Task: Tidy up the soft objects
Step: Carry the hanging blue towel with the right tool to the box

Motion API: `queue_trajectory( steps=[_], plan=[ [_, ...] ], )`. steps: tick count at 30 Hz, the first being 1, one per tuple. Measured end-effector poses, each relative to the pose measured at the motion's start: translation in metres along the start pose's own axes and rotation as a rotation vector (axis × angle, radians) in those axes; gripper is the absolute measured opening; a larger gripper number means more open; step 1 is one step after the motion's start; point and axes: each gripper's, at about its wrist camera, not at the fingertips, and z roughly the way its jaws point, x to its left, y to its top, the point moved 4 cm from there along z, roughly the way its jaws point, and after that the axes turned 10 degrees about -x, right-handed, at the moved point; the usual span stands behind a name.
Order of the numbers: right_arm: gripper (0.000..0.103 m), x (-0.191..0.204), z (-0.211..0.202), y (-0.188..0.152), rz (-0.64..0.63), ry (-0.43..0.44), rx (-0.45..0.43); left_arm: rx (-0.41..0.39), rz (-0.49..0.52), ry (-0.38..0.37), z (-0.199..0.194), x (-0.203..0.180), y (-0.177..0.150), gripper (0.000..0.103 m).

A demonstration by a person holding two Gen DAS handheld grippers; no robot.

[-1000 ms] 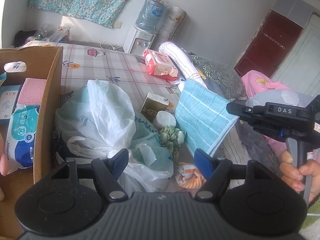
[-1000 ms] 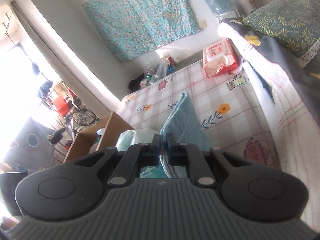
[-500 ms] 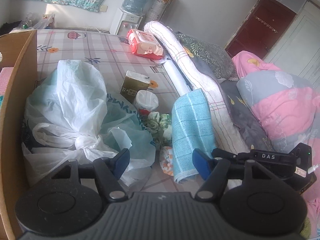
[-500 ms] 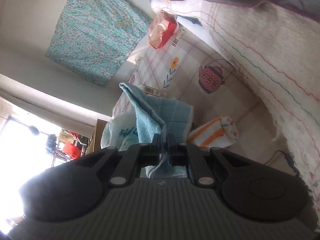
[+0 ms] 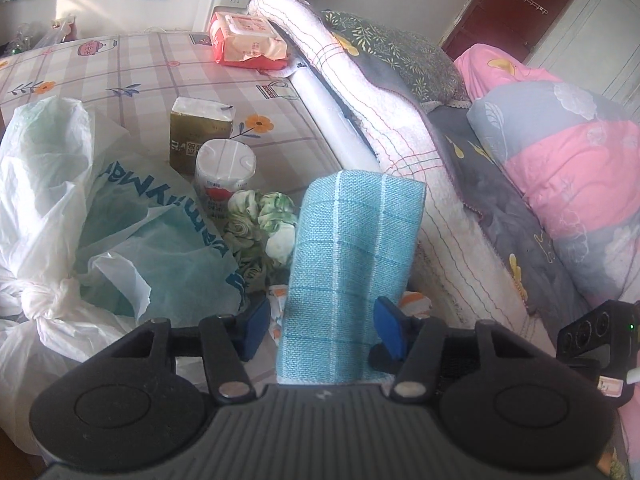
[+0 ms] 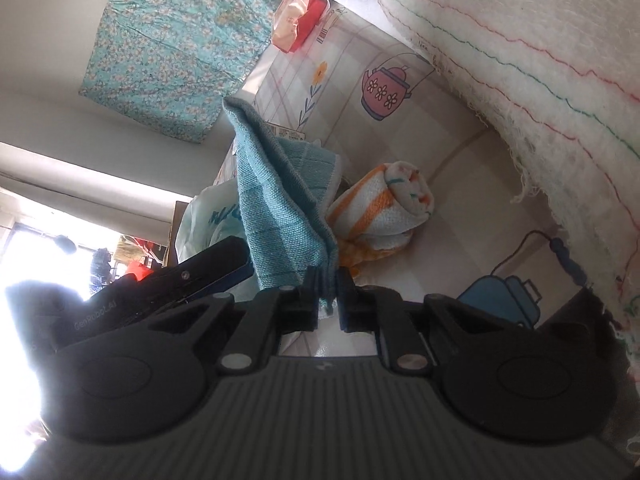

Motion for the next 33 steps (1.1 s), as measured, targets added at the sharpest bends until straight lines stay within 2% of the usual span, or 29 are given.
queue_trajectory(
  steps=[2, 5, 6, 8, 12, 14, 15, 16, 18, 20, 22, 26, 27, 33],
  plan=[
    [0.01, 0.0, -0.002, 0.001, -0.006, 0.004, -0.002, 0.012, 0.007, 0.015, 0.007, -0.001, -0.001, 0.056],
    [0.017, 0.002, -0.008, 0.007, -0.027, -0.007, -0.011, 0.038, 0.005, 0.02, 0.016, -0.002, -0.002, 0.051],
    [0.022, 0.005, -0.015, 0.01, -0.04, -0.012, -0.025, 0.044, 0.006, 0.021, 0.018, -0.002, -0.002, 0.05],
    [0.025, 0.01, -0.025, 0.014, -0.062, -0.001, -0.053, 0.053, 0.009, 0.023, 0.021, -0.002, -0.003, 0.049],
    [0.03, 0.028, -0.041, 0.035, -0.093, 0.059, -0.129, 0.044, 0.017, 0.031, 0.02, -0.001, -0.002, 0.042],
    [0.033, 0.036, -0.039, 0.043, -0.101, 0.09, -0.151, 0.024, 0.018, 0.033, 0.019, -0.002, 0.0, 0.034],
    [0.038, 0.04, -0.035, 0.048, -0.097, 0.106, -0.154, 0.015, 0.024, 0.03, 0.018, -0.003, 0.001, 0.032],
    [0.046, 0.043, -0.03, 0.051, -0.084, 0.118, -0.153, 0.007, 0.034, 0.027, 0.016, -0.005, 0.002, 0.029],
    [0.056, 0.044, -0.016, 0.057, -0.044, 0.131, -0.136, -0.015, 0.055, 0.018, 0.011, -0.01, 0.002, 0.026],
    [0.059, 0.04, -0.002, 0.063, -0.005, 0.106, -0.117, -0.038, 0.086, 0.007, 0.006, -0.015, 0.002, 0.024],
    [0.066, 0.035, 0.01, 0.066, 0.028, 0.078, -0.094, -0.066, 0.133, 0.002, 0.0, -0.022, 0.0, 0.023],
    [0.072, 0.03, 0.028, 0.066, 0.086, 0.052, -0.054, -0.097, 0.194, -0.017, -0.007, -0.035, -0.001, 0.022],
    [0.077, 0.03, 0.028, 0.066, 0.091, 0.05, -0.053, -0.105, 0.202, -0.026, -0.01, -0.038, -0.001, 0.022],
    [0.08, 0.037, 0.022, 0.064, 0.117, 0.115, -0.041, -0.153, 0.251, -0.092, -0.029, -0.053, 0.001, 0.02]
  ],
)
